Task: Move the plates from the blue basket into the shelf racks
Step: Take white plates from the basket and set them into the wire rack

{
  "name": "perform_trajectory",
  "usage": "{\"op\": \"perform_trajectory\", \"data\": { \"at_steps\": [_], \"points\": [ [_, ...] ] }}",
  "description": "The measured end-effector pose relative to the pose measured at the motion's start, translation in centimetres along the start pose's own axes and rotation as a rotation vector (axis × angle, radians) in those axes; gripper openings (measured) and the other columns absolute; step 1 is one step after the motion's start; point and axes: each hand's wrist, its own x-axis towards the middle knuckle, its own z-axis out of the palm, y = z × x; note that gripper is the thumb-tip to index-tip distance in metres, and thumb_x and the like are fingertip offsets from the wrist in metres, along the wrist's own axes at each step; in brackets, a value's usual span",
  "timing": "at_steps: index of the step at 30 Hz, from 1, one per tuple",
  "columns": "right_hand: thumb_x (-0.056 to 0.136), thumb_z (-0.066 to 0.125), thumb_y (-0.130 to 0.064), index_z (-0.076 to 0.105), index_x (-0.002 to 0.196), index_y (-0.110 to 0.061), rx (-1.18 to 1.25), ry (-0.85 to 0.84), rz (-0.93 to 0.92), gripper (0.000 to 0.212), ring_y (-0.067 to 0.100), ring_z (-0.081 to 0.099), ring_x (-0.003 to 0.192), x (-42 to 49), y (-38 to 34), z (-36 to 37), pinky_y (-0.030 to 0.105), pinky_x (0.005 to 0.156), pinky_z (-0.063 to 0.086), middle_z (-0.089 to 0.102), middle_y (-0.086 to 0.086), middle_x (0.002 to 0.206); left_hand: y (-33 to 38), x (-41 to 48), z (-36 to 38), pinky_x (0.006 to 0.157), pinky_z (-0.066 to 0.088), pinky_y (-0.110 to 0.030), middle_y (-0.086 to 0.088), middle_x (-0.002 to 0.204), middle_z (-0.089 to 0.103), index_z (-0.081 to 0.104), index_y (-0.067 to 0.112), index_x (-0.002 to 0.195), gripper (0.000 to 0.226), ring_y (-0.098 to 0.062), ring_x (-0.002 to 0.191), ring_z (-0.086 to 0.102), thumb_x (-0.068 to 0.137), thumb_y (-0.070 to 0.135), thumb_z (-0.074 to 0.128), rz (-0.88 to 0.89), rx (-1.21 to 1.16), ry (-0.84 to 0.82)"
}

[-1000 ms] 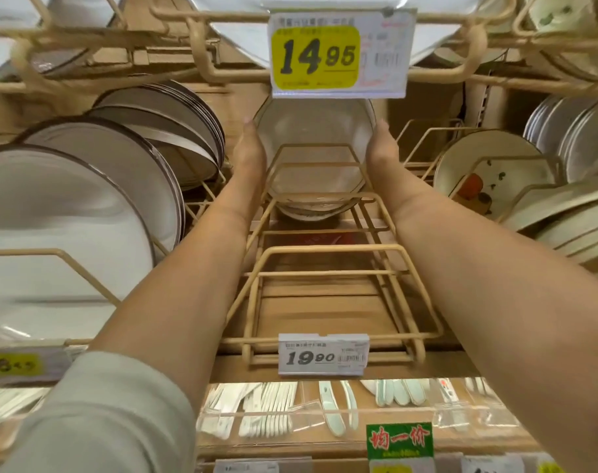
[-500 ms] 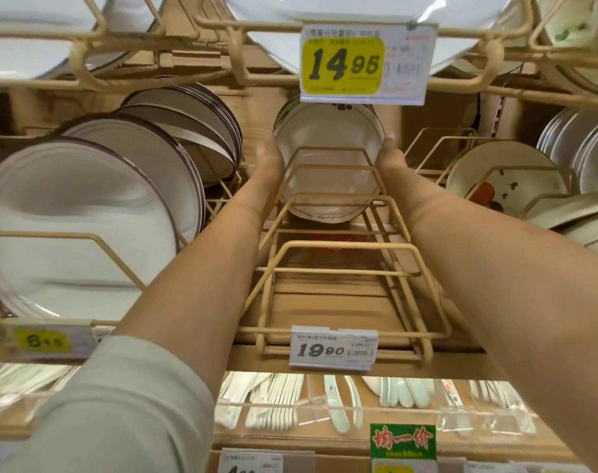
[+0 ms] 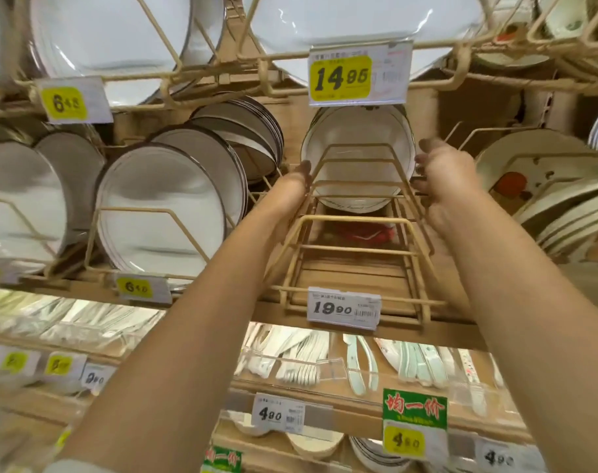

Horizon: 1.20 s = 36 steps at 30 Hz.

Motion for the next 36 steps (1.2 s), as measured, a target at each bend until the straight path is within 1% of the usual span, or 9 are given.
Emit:
{"op": "perform_trajectory", "data": {
  "at_steps": [4, 7, 9, 14, 18, 23, 26, 30, 36],
  "points": [
    [0.093, 0.053, -0.028, 0.065, 0.093, -0.020, 0.130, -0.137, -0.037, 0.014, 0.007, 0.065, 0.078, -5.3, 0.4, -2.3, 0.019, 0.059, 0.047, 0.069, -0.004, 0.089, -1.1, -8.3, -1.8, 0.108, 0.038, -0.047, -0.004, 0.129, 0.062, 0.065, 0.026, 0.116, 0.051, -0.023, 0.122, 0.055, 0.091, 0.057, 0.033, 0.099, 0.062, -0.056],
    [0.093, 0.053, -0.016, 0.066, 0.093, -0.016, 0.258, -0.205, -0.145, 0.013, 0.014, 0.069, 0.100, -8.8, 1.0, -4.6, 0.027, 0.091, 0.054, 0.071, 0.007, 0.107, -2.0, -15.0, -2.9, 0.096, 0.043, -0.035, 0.016, 0.112, 0.068, 0.068, 0.045, 0.092, 0.037, -0.005, 0.111, 0.059, 0.086, 0.060, 0.035, 0.240, 0.052, -0.003],
    [0.089, 0.054, -0.018, 0.067, 0.093, -0.019, 0.240, -0.225, -0.204, 0.014, 0.016, 0.068, 0.105, -11.2, 1.7, -5.6, 0.034, 0.098, 0.051, 0.072, 0.005, 0.105, -3.2, -19.0, -3.7, 0.097, 0.041, -0.033, 0.025, 0.114, 0.066, 0.067, 0.056, 0.095, 0.032, 0.001, 0.115, 0.056, 0.084, 0.063, 0.037, 0.265, 0.032, 0.026],
    [0.091, 0.045, -0.007, 0.067, 0.083, -0.016, 0.342, -0.201, -0.105, 0.025, 0.010, 0.072, 0.084, -17.8, 6.6, -7.1, 0.021, 0.083, 0.056, 0.075, -0.004, 0.079, -7.4, -28.2, -6.8, 0.106, 0.041, -0.042, 0.007, 0.117, 0.069, 0.072, 0.037, 0.104, 0.037, -0.013, 0.119, 0.059, 0.091, 0.048, 0.040, 0.265, -0.079, 0.149],
    [0.093, 0.045, -0.007, 0.070, 0.079, -0.014, 0.199, -0.289, 0.043, 0.029, 0.016, 0.073, 0.079, -23.6, 13.0, -7.7, 0.021, 0.074, 0.058, 0.075, 0.007, 0.081, -12.5, -34.6, -10.8, 0.086, 0.055, -0.027, -0.006, 0.099, 0.076, 0.077, 0.025, 0.092, 0.037, -0.023, 0.098, 0.071, 0.098, 0.028, 0.041, 0.100, -0.204, 0.190],
    [0.096, 0.043, -0.002, 0.067, 0.086, -0.003, -0.049, -0.393, 0.295, 0.026, 0.022, 0.069, 0.076, -32.9, 21.0, -5.6, 0.016, 0.061, 0.056, 0.072, 0.019, 0.087, -18.5, -42.3, -18.2, 0.066, 0.056, -0.020, -0.014, 0.084, 0.076, 0.071, 0.007, 0.085, 0.041, -0.022, 0.076, 0.073, 0.102, 0.015, 0.035, -0.205, -0.261, 0.436],
    [0.095, 0.046, -0.002, 0.068, 0.090, 0.000, -0.141, -0.439, 0.403, 0.023, 0.019, 0.069, 0.071, -38.4, 24.3, -3.9, 0.015, 0.059, 0.055, 0.074, 0.012, 0.080, -21.5, -47.2, -23.1, 0.062, 0.057, -0.021, -0.014, 0.079, 0.075, 0.070, 0.003, 0.084, 0.037, -0.020, 0.068, 0.073, 0.101, 0.012, 0.037, -0.354, -0.257, 0.510],
    [0.094, 0.048, 0.000, 0.067, 0.085, -0.003, -0.253, -0.488, 0.518, 0.022, 0.021, 0.068, 0.070, -43.6, 27.5, -1.4, 0.029, 0.068, 0.054, 0.073, 0.012, 0.081, -25.2, -52.5, -28.9, 0.070, 0.053, -0.033, -0.011, 0.075, 0.075, 0.067, 0.001, 0.088, 0.034, -0.017, 0.063, 0.072, 0.102, 0.011, 0.037, -0.552, -0.247, 0.596],
    [0.093, 0.048, 0.000, 0.067, 0.087, -0.004, -0.398, -0.564, 0.599, 0.021, 0.029, 0.068, 0.070, -46.4, 31.4, 1.0, 0.039, 0.073, 0.052, 0.074, 0.010, 0.071, -29.3, -55.4, -33.0, 0.062, 0.050, -0.028, -0.007, 0.069, 0.074, 0.066, 0.006, 0.081, 0.033, -0.017, 0.060, 0.067, 0.100, 0.009, 0.039, -0.714, -0.214, 0.599]
  ]
}}
